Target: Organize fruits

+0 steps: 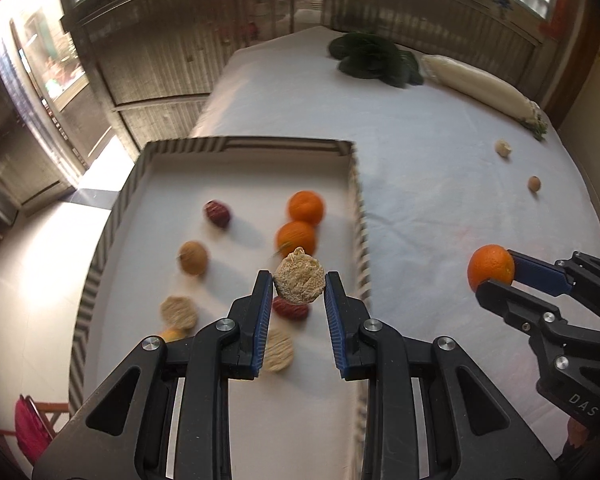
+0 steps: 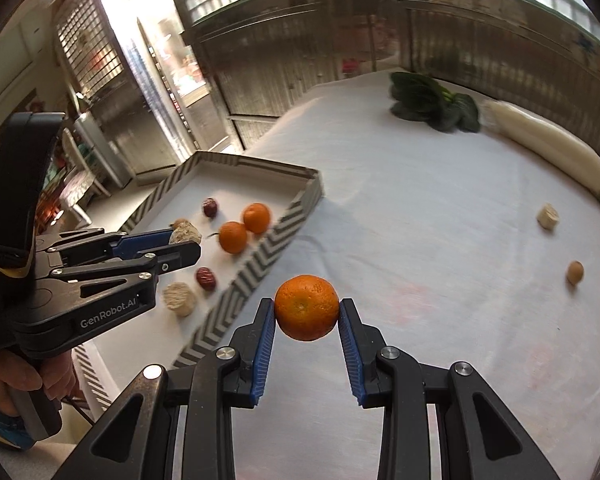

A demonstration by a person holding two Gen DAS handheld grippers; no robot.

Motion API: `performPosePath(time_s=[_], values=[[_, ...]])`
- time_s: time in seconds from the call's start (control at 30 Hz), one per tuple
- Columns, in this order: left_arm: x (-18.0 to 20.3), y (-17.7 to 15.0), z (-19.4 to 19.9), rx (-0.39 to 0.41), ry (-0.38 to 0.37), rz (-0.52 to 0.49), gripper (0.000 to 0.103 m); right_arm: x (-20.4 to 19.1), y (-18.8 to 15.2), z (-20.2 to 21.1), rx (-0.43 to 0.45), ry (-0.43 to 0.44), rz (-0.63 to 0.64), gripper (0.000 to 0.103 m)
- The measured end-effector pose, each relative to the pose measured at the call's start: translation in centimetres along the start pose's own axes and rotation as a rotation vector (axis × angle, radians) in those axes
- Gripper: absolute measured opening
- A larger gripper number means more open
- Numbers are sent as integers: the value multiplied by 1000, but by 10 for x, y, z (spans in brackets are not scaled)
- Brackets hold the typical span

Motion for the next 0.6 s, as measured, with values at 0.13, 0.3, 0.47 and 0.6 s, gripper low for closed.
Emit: performPosePath(time_s=[0.13,0.3,0.47,0.6], values=[[-18,-8,1,-5,13,35,26,-15,5,-2,-1,15,25,31],[-33,-15,0,-11,25,64,26,-34,7,-5,-7,25,66,31],[-44,-25,-3,-25,31,83,25,-49,8,-10,-19,42,97,31],[-53,-33,-4,-39,31,99,25,-61,7,-16,-34,58,118,31]])
Point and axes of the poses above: each gripper's, at about its wrist camera, not at the fingertips, and z roughly against the way its jaws point, x to its right, y to its top, the point moved 10 cm from there along -z, roughly the way its jaws point, and after that the axes turned 10 degrees about -x, right-handed, at the moved point
